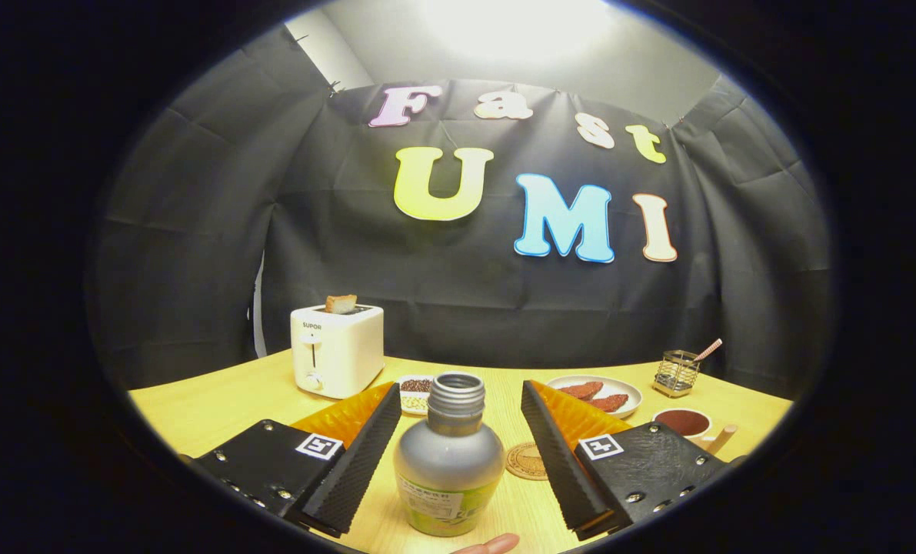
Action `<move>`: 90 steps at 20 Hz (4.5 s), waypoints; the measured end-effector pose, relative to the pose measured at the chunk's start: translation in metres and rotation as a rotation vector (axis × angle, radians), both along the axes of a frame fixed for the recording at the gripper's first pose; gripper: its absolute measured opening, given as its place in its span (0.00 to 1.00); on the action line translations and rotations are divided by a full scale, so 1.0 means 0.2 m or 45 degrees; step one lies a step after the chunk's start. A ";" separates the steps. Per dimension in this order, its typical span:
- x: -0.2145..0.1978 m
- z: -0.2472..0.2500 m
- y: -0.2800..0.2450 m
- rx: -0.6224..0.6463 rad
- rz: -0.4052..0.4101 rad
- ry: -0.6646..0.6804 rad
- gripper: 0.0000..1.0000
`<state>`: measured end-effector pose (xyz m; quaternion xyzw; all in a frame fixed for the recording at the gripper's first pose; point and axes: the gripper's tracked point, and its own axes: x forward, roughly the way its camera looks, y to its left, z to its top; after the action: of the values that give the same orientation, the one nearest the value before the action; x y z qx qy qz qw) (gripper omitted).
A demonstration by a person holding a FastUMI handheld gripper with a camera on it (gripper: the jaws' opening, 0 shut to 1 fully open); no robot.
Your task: Take the bottle from table, then pour the juice into the cup, finally place the bottle on the coaster
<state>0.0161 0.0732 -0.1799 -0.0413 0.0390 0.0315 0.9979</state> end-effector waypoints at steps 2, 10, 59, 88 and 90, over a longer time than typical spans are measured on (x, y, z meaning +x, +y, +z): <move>0.00 -0.03 0.02 0.026 0.022 -0.007 0.96; 0.04 -0.18 0.02 0.059 0.053 0.047 0.96; 0.22 0.05 -0.44 1.706 -0.112 0.113 0.78; 0.25 0.06 -0.54 2.334 -0.118 -0.017 0.78; 0.25 0.04 -0.54 2.338 -0.127 -0.024 0.78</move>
<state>0.0664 -0.0357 -0.1711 0.7689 -0.0077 0.0068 0.6393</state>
